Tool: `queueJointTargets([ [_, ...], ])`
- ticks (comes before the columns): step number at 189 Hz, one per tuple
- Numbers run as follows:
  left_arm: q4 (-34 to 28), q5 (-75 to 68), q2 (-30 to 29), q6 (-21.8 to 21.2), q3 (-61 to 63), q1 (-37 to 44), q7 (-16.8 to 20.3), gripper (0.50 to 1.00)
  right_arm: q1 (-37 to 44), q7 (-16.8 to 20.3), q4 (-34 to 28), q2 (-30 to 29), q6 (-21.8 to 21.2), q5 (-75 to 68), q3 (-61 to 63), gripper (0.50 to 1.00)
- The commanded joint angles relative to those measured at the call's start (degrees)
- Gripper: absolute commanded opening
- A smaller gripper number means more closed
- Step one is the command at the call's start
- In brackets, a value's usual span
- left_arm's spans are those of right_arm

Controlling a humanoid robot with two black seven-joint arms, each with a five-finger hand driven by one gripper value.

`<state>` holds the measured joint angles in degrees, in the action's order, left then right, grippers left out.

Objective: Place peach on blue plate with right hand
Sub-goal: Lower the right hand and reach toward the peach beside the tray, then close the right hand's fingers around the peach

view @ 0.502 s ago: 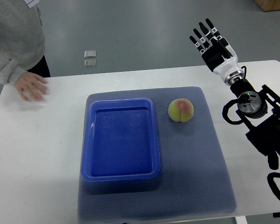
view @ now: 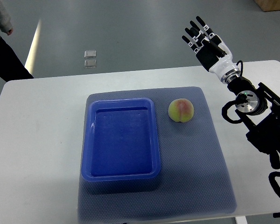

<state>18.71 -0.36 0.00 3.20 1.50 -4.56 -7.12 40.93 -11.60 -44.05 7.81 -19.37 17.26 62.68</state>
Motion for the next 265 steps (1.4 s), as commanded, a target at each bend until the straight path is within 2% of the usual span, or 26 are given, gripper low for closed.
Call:
queueJointTargets([
  [1, 0.2, 0.0, 0.0, 0.0, 0.0, 0.0, 0.0, 1.0, 1.3, 0.2, -0.8, 1.9, -0.7, 8.6, -3.4, 0.93],
  [17, 0.4, 0.0, 0.0, -0.2, 0.0, 0.0, 0.0, 1.0, 2.3, 0.2, -1.0, 2.7, -1.5, 13.1, -6.1, 0.93],
  [18, 0.5, -0.1, 0.0, -0.2, 0.0, 0.1, 0.0, 1.0, 3.9, 0.2, -1.4, 4.6, -2.2, 19.8, -10.3, 0.93],
  [51, 0.5, -0.1, 0.0, 0.1, 0.0, 0.0, 0.0, 1.0, 10.7, 0.4, -6.3, 12.8, -2.5, 46.9, -29.4, 0.93],
  [60, 0.5, -0.1, 0.0, 0.1, 0.0, 0.0, 0.0, 1.0, 10.7, 0.4, -6.3, 12.8, -2.5, 46.9, -29.5, 0.93],
  [61, 0.5, -0.1, 0.0, 0.1, 0.0, 0.0, 0.0, 1.0, 13.6, 0.7, -6.7, 14.8, -2.6, 50.6, -35.0, 0.93],
  [79, 0.5, -0.2, 0.0, 0.1, 0.0, 0.0, 0.0, 1.0, 18.2, 2.7, -6.8, 16.1, -2.4, 51.2, -42.6, 0.93],
  [100, 0.5, -0.2, 0.0, 0.1, 0.0, 0.0, 0.0, 1.0, 19.4, 4.1, -6.8, 16.8, -2.5, 51.7, -45.5, 0.93],
  [183, 0.4, -0.2, 0.0, 0.1, 0.0, 0.0, 0.0, 1.0, 18.5, 3.9, -6.8, 15.9, -1.5, 53.1, -49.9, 0.928],
  [224, 0.5, -0.2, 0.0, 0.1, 0.0, 0.0, 0.0, 1.0, 17.3, 3.7, -6.5, 15.7, 1.4, 53.8, -52.0, 0.924],
  [237, 0.5, -0.2, 0.0, 0.1, 0.0, 0.0, 0.0, 1.0, 16.5, 3.7, -6.5, 15.7, 1.8, 53.8, -52.0, 0.897],
  [248, 0.5, -0.2, 0.0, 0.1, 0.0, 0.0, 0.0, 1.0, 16.2, 3.7, -6.4, 15.6, 2.6, 53.8, -52.0, 0.844],
  [258, 0.5, -0.2, 0.0, 0.1, 0.0, 0.0, 0.0, 1.0, 16.2, 3.7, -6.4, 15.6, 2.6, 53.8, -52.0, 0.844],
  [259, 0.5, -0.2, 0.0, 0.1, 0.0, 0.0, 0.0, 1.0, 15.7, 3.7, -6.4, 15.5, 2.7, 53.8, -52.0, 0.805],
  [265, 0.5, -0.2, 0.0, 0.1, 0.0, 0.0, 0.0, 1.0, 15.5, 3.8, -6.4, 15.5, 2.7, 53.8, -52.0, 0.772],
])
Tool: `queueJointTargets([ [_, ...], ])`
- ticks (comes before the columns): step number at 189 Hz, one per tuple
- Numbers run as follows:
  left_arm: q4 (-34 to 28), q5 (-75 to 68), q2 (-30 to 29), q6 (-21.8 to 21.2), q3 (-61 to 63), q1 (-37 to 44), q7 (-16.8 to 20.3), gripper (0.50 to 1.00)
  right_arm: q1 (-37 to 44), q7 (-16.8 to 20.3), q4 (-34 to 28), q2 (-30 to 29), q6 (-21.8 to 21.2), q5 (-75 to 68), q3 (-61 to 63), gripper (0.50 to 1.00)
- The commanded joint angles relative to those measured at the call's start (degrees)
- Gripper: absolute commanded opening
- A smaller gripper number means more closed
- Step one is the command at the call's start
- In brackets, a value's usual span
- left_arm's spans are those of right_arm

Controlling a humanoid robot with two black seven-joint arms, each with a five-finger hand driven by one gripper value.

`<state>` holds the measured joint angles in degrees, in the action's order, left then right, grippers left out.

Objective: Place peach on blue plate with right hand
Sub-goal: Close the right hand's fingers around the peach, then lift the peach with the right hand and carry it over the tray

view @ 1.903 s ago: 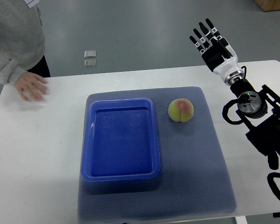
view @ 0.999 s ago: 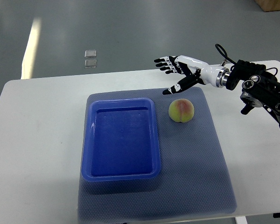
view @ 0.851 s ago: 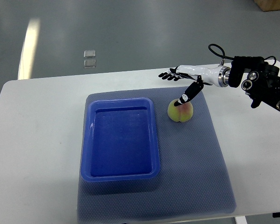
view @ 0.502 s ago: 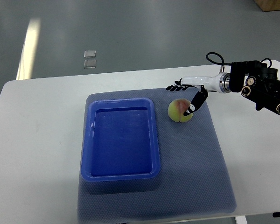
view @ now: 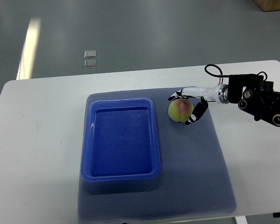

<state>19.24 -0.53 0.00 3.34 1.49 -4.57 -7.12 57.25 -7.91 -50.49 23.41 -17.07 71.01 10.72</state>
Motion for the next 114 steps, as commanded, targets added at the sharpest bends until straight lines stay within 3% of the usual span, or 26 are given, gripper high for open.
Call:
queueJointTargets([
  [1, 0.0, 0.0, 0.0, 0.0, 0.0, 0.0, 0.0, 1.0, -0.8, 0.1, 0.0, -0.1, 0.4, 0.0, 0.0, 0.772],
  [5, 0.0, 0.0, 0.0, 0.0, 0.1, 0.0, 0.0, 1.0, -0.8, 0.1, 0.0, -0.2, 0.4, 0.0, 0.0, 0.744],
  [14, 0.0, 0.0, 0.0, 0.0, 0.1, 0.0, 0.0, 1.0, -0.8, 0.1, 0.0, -0.2, 0.4, 0.0, 0.0, 0.744],
  [15, 0.0, 0.0, 0.0, 0.0, 0.0, 0.0, 0.0, 1.0, -0.8, 0.1, 0.0, -0.4, 0.5, 0.0, 0.0, 0.683],
  [27, 0.0, 0.0, 0.0, 0.0, 0.0, 0.0, 0.0, 1.0, -0.6, 0.1, 0.0, -0.2, 0.6, 0.0, 0.2, 0.605],
  [37, 0.0, 0.0, 0.0, 0.0, 0.0, 0.0, 0.0, 1.0, -0.6, 0.1, 0.0, -0.2, 0.6, 0.0, 0.2, 0.605],
  [38, 0.0, 0.0, 0.0, 0.0, 0.1, 0.0, 0.0, 1.0, 0.0, 0.1, -0.4, 0.6, 0.3, -0.3, 0.3, 0.57],
  [39, 0.0, 0.0, 0.0, 0.0, 0.1, 0.0, 0.0, 1.0, 0.1, 0.1, -0.5, 0.8, 0.0, -0.5, 0.3, 0.568],
  [62, -0.1, 0.0, 0.0, 0.0, 0.1, 0.0, 0.0, 1.0, 2.2, 0.1, -1.9, 2.6, -1.0, -1.1, 1.1, 0.568],
  [63, -0.1, 0.0, 0.0, 0.0, 0.0, 0.0, 0.0, 1.0, 4.6, 0.0, -4.2, 5.0, -2.7, -1.5, 1.1, 0.568],
  [82, 0.0, 0.0, 0.0, 0.0, 0.1, 0.0, 0.0, 1.0, 9.5, 0.1, -10.2, 10.9, -6.9, -3.6, 1.1, 0.568],
  [103, 0.0, 0.0, 0.0, 0.0, 0.0, 0.0, 0.0, 1.0, 15.5, 0.2, -15.3, 16.6, -10.1, -8.2, 1.1, 0.58],
  [113, 0.0, 0.0, 0.0, 0.0, 0.0, 0.0, 0.0, 1.0, 15.5, 0.2, -15.3, 16.6, -10.1, -8.2, 1.1, 0.58],
  [114, 0.0, -0.1, 0.0, 0.1, 0.0, 0.0, 0.0, 1.0, 17.6, 0.2, -18.0, 19.1, -11.6, -10.0, 1.1, 0.586],
])
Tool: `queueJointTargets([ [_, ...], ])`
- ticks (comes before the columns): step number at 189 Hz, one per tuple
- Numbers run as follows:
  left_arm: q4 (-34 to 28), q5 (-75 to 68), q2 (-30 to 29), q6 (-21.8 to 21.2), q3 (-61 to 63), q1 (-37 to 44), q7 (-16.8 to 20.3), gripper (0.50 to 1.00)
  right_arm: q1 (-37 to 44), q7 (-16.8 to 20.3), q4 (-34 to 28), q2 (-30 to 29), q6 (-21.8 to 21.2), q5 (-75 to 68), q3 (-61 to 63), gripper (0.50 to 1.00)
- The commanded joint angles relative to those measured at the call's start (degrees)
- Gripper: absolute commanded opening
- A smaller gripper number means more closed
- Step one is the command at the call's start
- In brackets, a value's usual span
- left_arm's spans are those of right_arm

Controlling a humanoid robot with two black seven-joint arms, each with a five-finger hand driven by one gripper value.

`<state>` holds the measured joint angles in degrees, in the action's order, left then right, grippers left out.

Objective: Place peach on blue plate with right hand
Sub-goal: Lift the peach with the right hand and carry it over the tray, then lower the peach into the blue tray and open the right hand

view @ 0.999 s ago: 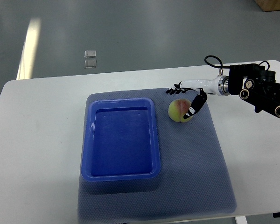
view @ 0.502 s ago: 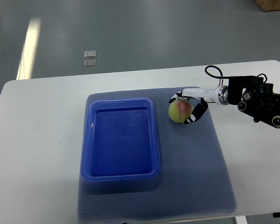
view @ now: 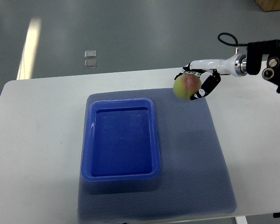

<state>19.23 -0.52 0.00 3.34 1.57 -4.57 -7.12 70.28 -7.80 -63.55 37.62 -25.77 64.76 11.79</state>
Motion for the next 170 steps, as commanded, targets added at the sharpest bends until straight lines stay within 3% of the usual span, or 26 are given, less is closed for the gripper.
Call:
queueJointTargets([
  [1, 0.0, -0.1, 0.0, 0.1, -0.1, 0.0, 0.0, 1.0, 4.6, 0.1, -5.0, 4.9, -3.0, -3.8, 0.0, 0.586],
  [32, 0.2, -0.2, 0.0, 0.1, 0.0, 0.0, 0.0, 1.0, 8.1, 0.3, -9.7, 8.1, -3.8, -5.2, -0.1, 0.588],
  [73, 0.2, -0.1, 0.0, 0.1, -0.1, 0.0, 0.0, 1.0, 8.0, 0.1, -9.7, 4.4, -2.5, -6.0, -0.1, 0.599],
  [74, 0.2, 0.0, 0.0, 0.1, -0.1, 0.0, 0.0, 1.0, 8.0, 0.2, -9.2, 2.0, -0.9, -7.0, -0.6, 0.601],
  [86, 0.1, 0.1, 0.0, 0.1, -0.1, 0.0, 0.0, 1.0, 7.9, 0.1, -8.7, -1.2, 0.6, -8.2, -0.9, 0.605],
  [96, 0.1, 0.1, 0.0, 0.1, -0.1, 0.0, 0.0, 1.0, 7.9, 0.1, -8.7, -1.2, 0.6, -8.2, -0.9, 0.605],
  [97, 0.1, 0.1, 0.0, 0.1, -0.1, 0.0, 0.0, 1.0, 7.9, 0.0, -7.6, -4.7, 1.6, -8.8, -1.0, 0.605],
  [107, 0.1, 0.1, 0.0, 0.1, -0.1, 0.0, 0.0, 1.0, 7.9, 0.0, -5.7, -8.4, 2.1, -8.9, -1.2, 0.607],
  [116, 0.1, 0.1, 0.0, 0.1, -0.1, 0.0, 0.0, 1.0, 7.9, 0.0, -5.7, -8.4, 2.1, -8.9, -1.2, 0.607],
  [117, 0.1, 0.1, 0.0, 0.1, -0.1, 0.0, 0.0, 1.0, 7.6, 0.0, -2.9, -12.1, 2.4, -8.7, -2.1, 0.607],
  [119, 0.1, 0.1, 0.0, 0.1, -0.1, 0.0, 0.0, 1.0, 7.6, 0.0, -2.3, -13.1, 2.4, -8.7, -2.5, 0.607],
  [134, 0.2, 0.0, 0.0, 0.1, -0.1, 0.0, 0.0, 1.0, 7.2, 0.0, 1.4, -18.2, 2.8, -8.4, -4.7, 0.617],
  [144, 0.2, 0.0, 0.0, 0.1, -0.1, 0.0, 0.0, 1.0, 7.2, 0.0, 1.4, -18.2, 2.8, -8.4, -4.7, 0.617],
  [145, 0.2, -0.1, 0.0, 0.1, -0.1, 0.0, 0.0, 1.0, 6.0, 0.1, 3.8, -21.8, 3.2, -8.1, -5.6, 0.639],
  [170, 0.2, -0.1, 0.0, 0.1, -0.1, 0.0, 0.0, 1.0, 1.9, 0.2, 9.7, -30.5, 4.5, -7.4, -6.1, 0.643],
])
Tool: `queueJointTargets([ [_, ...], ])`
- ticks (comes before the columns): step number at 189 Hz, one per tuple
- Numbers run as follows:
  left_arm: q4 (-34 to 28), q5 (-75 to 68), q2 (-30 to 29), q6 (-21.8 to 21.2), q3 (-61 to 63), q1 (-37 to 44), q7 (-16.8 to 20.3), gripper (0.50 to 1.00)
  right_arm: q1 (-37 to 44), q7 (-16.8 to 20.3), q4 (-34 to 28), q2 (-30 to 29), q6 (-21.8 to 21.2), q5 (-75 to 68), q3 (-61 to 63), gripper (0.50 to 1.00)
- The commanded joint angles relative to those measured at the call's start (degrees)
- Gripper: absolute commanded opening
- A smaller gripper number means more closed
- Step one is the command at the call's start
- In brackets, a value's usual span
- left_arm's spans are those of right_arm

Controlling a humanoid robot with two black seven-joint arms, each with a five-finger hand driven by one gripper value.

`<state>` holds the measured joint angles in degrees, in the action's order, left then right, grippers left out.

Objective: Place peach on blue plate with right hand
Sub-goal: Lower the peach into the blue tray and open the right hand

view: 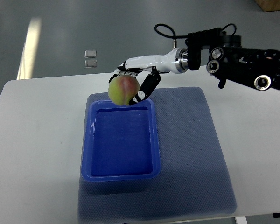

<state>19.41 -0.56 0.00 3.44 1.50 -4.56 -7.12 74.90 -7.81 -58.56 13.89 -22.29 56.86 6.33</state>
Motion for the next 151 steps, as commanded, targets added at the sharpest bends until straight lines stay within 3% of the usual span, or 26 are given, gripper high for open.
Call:
queueJointTargets([
  [1, 0.0, -0.1, 0.0, 0.0, 0.0, 0.0, 0.0, 1.0, -2.7, 0.2, 4.7, -6.8, 1.0, 0.5, -0.6, 0.643],
  [30, 0.0, 0.0, 0.0, 0.0, 0.0, 0.0, 0.0, 1.0, -7.0, 0.2, 10.4, -13.9, 2.3, 3.9, -0.7, 0.674],
  [74, 0.0, -0.1, 0.0, 0.0, -0.1, 0.0, 0.0, 1.0, -9.5, 0.2, 13.3, -13.9, 3.4, 6.9, -0.8, 0.693],
  [75, 0.0, 0.0, 0.0, 0.0, 0.0, 0.0, 0.0, 1.0, -9.9, 0.2, 13.6, -13.9, 3.4, 7.1, -0.8, 0.713],
  [125, 0.0, -0.1, 0.0, 0.0, 0.0, 0.0, -0.1, 1.0, -10.0, 0.2, 13.9, -13.9, 3.4, 7.1, -2.4, 0.772],
  [126, 0.0, -0.1, 0.0, 0.0, 0.0, 0.0, -0.1, 1.0, -10.0, 0.1, 13.9, -13.9, 3.4, 7.1, -2.4, 0.898],
  [128, 0.0, -0.1, 0.0, 0.0, 0.0, 0.0, -0.1, 1.0, -10.0, 0.1, 13.9, -13.9, 3.4, 7.1, -2.4, 0.911],
  [151, 0.0, 0.0, 0.0, 0.0, 0.0, 0.0, -0.1, 1.0, -9.8, 0.0, 13.8, -13.9, 3.0, 7.0, -2.1, 0.93],
])
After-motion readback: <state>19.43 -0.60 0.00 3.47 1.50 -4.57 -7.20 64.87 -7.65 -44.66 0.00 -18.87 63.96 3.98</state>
